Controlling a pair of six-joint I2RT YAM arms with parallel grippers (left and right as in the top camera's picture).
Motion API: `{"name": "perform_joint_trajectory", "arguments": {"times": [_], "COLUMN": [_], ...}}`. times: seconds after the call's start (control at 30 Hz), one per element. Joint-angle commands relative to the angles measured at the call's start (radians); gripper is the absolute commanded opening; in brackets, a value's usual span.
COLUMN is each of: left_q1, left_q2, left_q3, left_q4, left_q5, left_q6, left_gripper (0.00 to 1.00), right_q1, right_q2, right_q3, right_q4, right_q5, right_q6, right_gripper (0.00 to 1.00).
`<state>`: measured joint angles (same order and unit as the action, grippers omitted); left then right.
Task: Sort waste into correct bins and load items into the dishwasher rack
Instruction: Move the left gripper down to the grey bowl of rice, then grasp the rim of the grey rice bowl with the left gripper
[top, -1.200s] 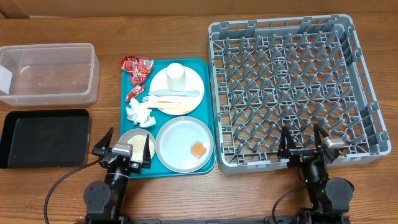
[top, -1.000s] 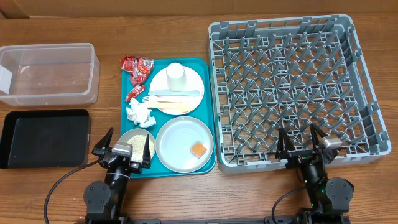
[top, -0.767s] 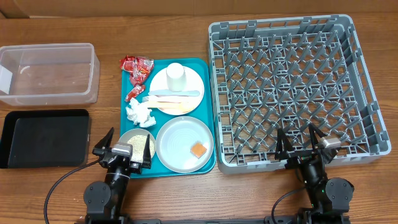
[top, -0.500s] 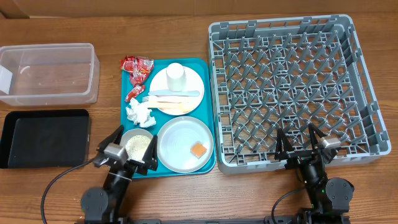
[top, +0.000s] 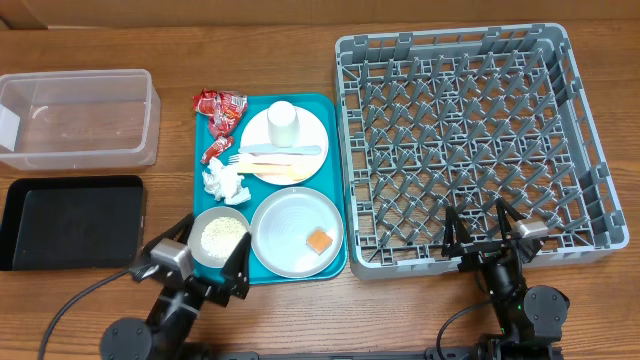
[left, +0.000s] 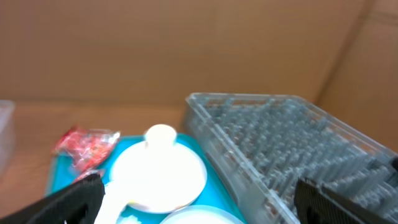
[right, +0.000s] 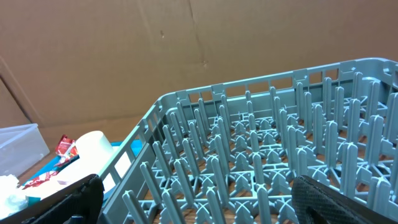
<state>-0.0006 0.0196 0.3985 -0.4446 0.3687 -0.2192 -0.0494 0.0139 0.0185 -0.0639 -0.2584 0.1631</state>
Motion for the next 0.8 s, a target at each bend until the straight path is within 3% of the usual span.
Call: {"name": "perform_joint_trajectory", "arguments": {"times": [0.0, 0.1, 0.4, 0.77], "left_q1": [-0.005, -0.005, -0.005, -0.005], "left_q2": [0.037, 0.095, 0.482, 0.938], "left_q3": [0.15, 0.25, 0.435, 0.537], "left_q4": [-0.169, -0.32, -0.566, -0.681], "left_q5": [-0.245, -0.356, -0.307, -0.312], "left_q6": [0.094, 0.092, 0.093, 0.145], "left_gripper": [1.0, 1.0, 1.0, 1.0], "right_q1": [0.006, 0.006, 0.006, 0.006], "right_q2": [-0.011, -0.011, -0.011, -0.011], "right_q3": [-0.01, -0.01, -0.01, -0.01], "right_q4": [0.006, 0.006, 0.006, 0.006], "right_q5": [-0.004, -0.005, -0.004, -0.005], "right_q6": [-0.004, -0.004, -0.004, -0.004], "right_gripper": [1.0, 1.0, 1.0, 1.0]}}
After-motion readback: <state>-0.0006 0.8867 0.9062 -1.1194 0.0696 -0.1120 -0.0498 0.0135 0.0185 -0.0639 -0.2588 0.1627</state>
